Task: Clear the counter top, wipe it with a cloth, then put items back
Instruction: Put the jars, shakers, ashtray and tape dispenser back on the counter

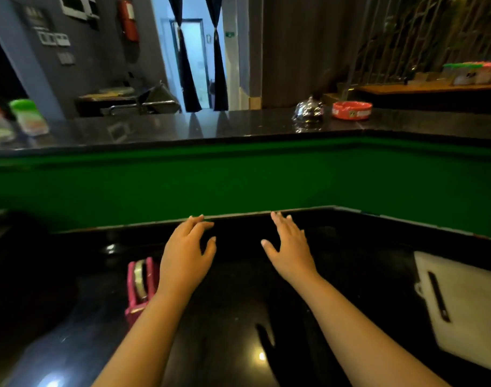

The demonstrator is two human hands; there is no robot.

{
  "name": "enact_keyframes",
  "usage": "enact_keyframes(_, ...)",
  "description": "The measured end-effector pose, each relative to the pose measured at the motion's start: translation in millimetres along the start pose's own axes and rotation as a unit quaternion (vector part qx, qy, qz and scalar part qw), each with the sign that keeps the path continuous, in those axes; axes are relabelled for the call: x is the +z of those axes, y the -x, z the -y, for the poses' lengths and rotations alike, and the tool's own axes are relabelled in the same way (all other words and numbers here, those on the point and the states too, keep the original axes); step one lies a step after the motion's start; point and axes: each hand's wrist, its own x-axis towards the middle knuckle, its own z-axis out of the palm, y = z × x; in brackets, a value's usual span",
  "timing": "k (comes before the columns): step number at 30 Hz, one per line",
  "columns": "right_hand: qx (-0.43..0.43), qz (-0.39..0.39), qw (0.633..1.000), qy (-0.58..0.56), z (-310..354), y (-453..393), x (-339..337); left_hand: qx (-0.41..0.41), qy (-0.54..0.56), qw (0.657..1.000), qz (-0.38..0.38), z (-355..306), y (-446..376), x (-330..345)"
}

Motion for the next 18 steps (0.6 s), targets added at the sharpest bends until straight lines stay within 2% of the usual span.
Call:
enact_keyframes(5, 0.001, 0.106, 0.992, -0.062, 45.5, 58.9, 97.5, -0.106, -0.003, 0.994, -0.031, 86.9, 101.3, -29.2)
enact_keyframes(11, 0.049, 0.176, 0.977, -0.113, 97.9, 79.8, 188.4, -0.244, -0.027, 0.964, 0.099, 165.2, 180.0, -20.6)
enact_keyframes(14, 0.084, 0.173, 0.972, -0.136, 119.4, 78.5, 226.3, -0.254, -0.08, 0.952, 0.149, 192.7, 204.1, -9.3)
enact_keyframes(18, 0.102, 0.152, 0.965, -0.186, 144.6, 75.1, 273.6, -0.216, -0.147, 0.952, 0.156, 210.6, 219.7, -0.6)
